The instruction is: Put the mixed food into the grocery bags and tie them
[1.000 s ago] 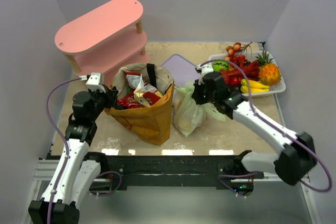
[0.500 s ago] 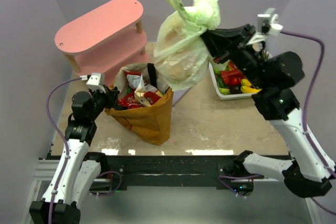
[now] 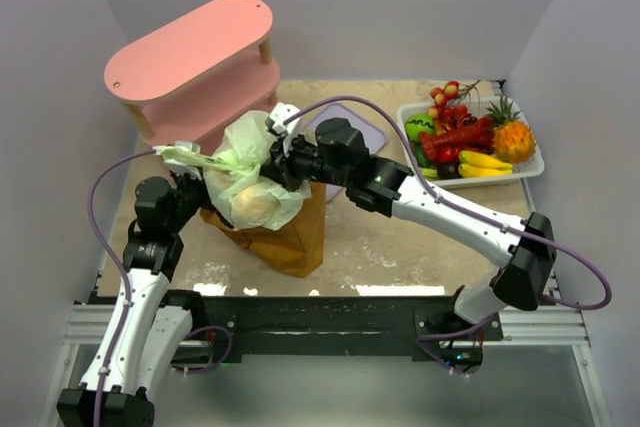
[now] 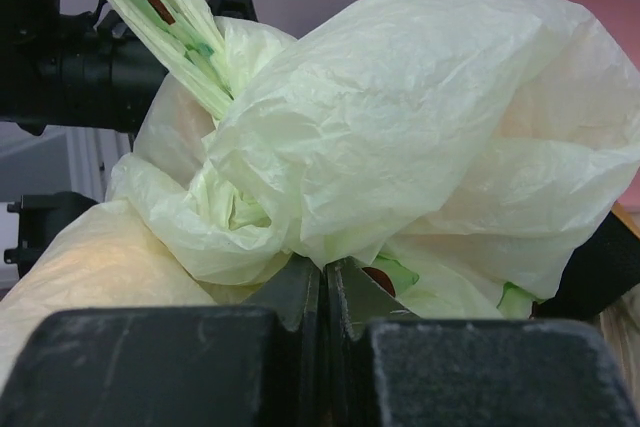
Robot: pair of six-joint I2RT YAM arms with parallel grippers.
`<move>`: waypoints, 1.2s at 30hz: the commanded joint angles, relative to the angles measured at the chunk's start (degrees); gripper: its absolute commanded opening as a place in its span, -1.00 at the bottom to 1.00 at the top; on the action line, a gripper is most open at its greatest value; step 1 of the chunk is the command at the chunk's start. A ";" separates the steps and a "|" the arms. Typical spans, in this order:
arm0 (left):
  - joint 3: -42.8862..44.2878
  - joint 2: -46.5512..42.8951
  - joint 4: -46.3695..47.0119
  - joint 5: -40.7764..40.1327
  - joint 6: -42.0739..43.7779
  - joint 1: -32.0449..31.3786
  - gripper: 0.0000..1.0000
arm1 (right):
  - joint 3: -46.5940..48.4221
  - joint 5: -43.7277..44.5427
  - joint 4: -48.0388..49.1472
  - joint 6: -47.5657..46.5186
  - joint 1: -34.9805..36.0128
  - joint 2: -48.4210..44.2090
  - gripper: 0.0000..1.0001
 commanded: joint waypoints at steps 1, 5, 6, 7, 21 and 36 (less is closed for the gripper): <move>-0.68 -1.99 2.94 1.84 0.79 0.41 -1.00 | 4.33 1.22 -10.96 -2.41 2.11 1.79 -1.00; -0.68 -3.66 3.90 1.84 0.79 0.41 -1.00 | 9.76 14.49 -22.37 -0.21 2.81 8.89 -1.00; -0.59 -3.92 4.08 1.58 0.71 0.50 -1.00 | 11.78 17.13 -26.40 -0.30 3.07 11.70 -1.00; -0.33 -4.27 4.26 1.40 0.53 0.50 -1.00 | 12.32 19.94 -27.75 -0.21 3.16 13.12 -1.00; 6.17 -0.32 5.92 -8.00 -1.05 0.50 -1.00 | 6.01 35.18 -40.15 -2.14 6.32 22.01 -1.00; 5.92 3.82 16.38 2.01 -2.90 2.25 -1.00 | 4.40 6.54 -36.46 -8.12 11.60 20.95 -1.00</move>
